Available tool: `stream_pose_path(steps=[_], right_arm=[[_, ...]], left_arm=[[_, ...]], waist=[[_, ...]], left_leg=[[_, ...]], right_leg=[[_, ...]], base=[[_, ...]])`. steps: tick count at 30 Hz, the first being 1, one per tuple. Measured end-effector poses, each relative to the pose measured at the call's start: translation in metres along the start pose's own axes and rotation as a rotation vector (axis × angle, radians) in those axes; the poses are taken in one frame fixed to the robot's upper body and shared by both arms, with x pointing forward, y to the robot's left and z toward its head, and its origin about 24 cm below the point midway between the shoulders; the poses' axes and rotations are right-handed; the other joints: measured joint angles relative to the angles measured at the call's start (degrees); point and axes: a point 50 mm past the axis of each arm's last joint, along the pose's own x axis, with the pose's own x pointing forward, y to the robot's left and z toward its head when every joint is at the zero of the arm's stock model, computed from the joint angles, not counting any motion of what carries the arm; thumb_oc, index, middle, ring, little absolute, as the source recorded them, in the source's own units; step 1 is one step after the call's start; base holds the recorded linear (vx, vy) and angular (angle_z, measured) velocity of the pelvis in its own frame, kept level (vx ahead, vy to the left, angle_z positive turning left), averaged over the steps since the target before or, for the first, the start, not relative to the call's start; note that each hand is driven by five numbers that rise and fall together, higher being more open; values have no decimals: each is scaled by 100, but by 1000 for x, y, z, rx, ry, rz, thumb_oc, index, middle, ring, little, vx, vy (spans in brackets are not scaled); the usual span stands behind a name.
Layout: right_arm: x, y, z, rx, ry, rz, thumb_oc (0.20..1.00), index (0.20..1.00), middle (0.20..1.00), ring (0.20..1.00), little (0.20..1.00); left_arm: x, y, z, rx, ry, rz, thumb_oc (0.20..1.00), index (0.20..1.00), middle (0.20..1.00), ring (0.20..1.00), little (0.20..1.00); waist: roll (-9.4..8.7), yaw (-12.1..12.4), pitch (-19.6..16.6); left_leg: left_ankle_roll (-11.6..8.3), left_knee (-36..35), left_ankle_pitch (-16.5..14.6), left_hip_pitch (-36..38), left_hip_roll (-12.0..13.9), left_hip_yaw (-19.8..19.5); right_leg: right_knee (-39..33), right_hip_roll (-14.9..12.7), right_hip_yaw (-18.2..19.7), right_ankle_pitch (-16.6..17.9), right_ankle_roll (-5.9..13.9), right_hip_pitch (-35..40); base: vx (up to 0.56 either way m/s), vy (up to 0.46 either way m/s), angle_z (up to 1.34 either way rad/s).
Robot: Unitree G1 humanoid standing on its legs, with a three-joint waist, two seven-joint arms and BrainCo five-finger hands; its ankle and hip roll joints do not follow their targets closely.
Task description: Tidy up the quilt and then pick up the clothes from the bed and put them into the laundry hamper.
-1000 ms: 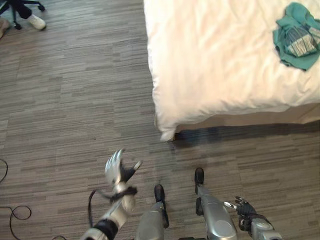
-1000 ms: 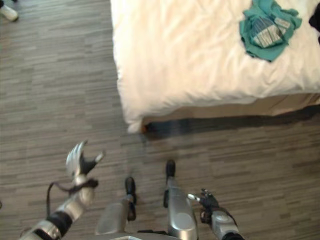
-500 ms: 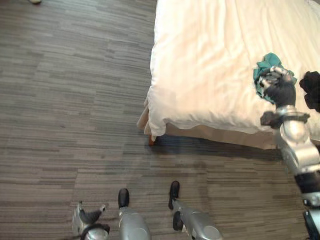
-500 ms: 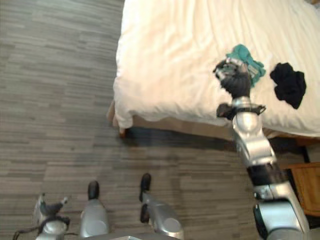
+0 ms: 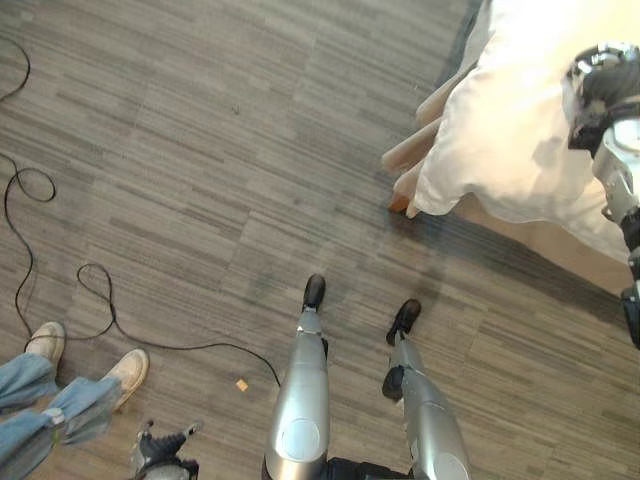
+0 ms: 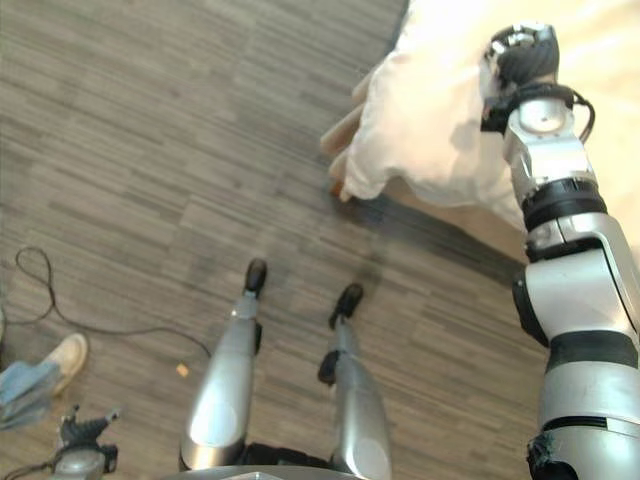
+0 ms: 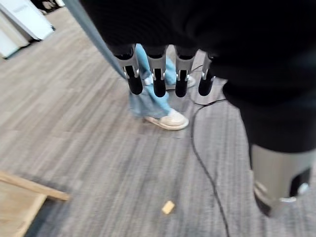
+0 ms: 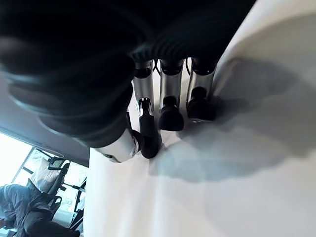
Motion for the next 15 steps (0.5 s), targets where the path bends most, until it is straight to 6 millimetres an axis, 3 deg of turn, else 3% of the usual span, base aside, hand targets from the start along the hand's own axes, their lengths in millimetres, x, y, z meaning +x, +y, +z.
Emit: stream_pose_path(steps=[4,8,11,12,14,15], right_arm=[[0,13,21,100,-98,17,200,200,200,200,200],[-18,64,25,251,-159,156,200,200,200,200,200],[-42,118,22,328,-153,323,200,200,200,200,200],[-56,144,14,337,-111,400,200,200,200,200,200],[-106,208,-10,287,-29,574,200,200,200,200,200],[-127,228,-18,248,-5,618,200,200,200,200,200]], left_arm=[[-12,-20,-24,24,3,-84,1000,1000,1000,1000,1000],[-19,-45,-1,-7,-158,-168,1000,1000,1000,1000,1000],[-20,-58,26,-38,-256,-197,1000,1000,1000,1000,1000],[-20,-61,34,-56,-282,-199,1000,1000,1000,1000,1000],[-21,-68,44,-88,-291,-188,1000,1000,1000,1000,1000],[-22,-72,46,-107,-284,-186,1000,1000,1000,1000,1000]], waist=[[31,-70,19],[53,-221,8],[126,-227,-29],[172,-210,-37],[242,-195,-36],[292,-172,-41]], left_leg=[[76,63,-52,-114,-149,92],[118,90,-85,-111,-194,137],[118,104,-84,-89,-178,168],[117,114,-84,-102,-176,160],[104,114,-76,-102,-163,168],[96,114,-77,-102,-167,157]], right_leg=[[120,-165,30,2,2,-220],[128,-214,33,3,11,-232],[130,-212,41,8,26,-221],[128,-203,39,6,26,-222],[117,-207,38,-15,9,-212],[122,-206,30,-16,9,-205]], base=[[-89,126,-9],[-41,83,-6],[-16,65,-3],[0,0,0],[0,0,0],[37,-31,6]])
